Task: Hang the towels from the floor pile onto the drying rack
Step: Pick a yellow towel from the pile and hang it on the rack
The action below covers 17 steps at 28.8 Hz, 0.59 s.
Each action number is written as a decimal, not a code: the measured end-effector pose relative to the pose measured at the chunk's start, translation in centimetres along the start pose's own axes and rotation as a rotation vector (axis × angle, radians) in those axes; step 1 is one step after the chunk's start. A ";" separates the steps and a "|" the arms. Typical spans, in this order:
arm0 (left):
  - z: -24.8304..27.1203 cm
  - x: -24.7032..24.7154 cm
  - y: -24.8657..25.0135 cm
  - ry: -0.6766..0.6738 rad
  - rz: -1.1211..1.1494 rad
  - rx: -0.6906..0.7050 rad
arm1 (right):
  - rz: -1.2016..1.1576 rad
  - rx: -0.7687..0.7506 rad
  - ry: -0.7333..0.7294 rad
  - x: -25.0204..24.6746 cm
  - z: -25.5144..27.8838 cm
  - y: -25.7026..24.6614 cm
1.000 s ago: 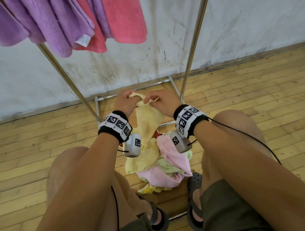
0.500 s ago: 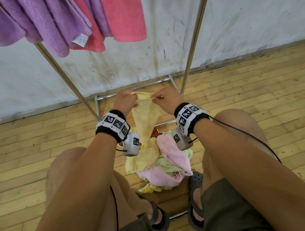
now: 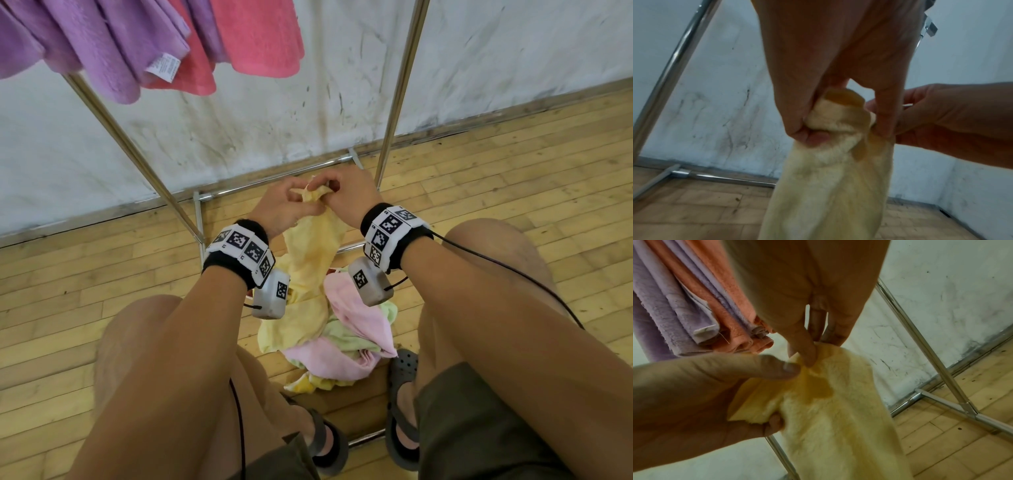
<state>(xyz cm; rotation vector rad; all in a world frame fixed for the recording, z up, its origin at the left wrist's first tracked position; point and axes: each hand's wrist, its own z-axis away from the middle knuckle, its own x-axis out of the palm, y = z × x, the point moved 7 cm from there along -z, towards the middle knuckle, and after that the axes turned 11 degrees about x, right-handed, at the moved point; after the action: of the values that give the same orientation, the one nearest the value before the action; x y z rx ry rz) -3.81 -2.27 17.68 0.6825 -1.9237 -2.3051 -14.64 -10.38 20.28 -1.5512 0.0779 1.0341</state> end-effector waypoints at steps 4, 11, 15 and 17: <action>-0.5 -1.6 -0.9 0.135 -0.201 0.070 | -0.010 -0.026 -0.030 0.4 0.1 -0.2; -0.7 -2.9 -1.6 0.231 -0.231 0.028 | 0.262 0.054 -0.068 1.1 -0.7 1.4; -0.6 -3.1 -1.6 0.197 -0.337 0.027 | 0.209 0.083 -0.078 1.0 -0.9 1.5; -0.4 -2.8 -1.4 0.163 -0.361 0.031 | 0.183 0.096 -0.075 0.9 -0.9 1.5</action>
<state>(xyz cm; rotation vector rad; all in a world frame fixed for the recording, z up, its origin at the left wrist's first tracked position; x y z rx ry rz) -0.79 -1.41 17.10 1.2726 -1.8951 -2.3197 -14.43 -11.11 18.47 -1.4365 0.2179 1.2137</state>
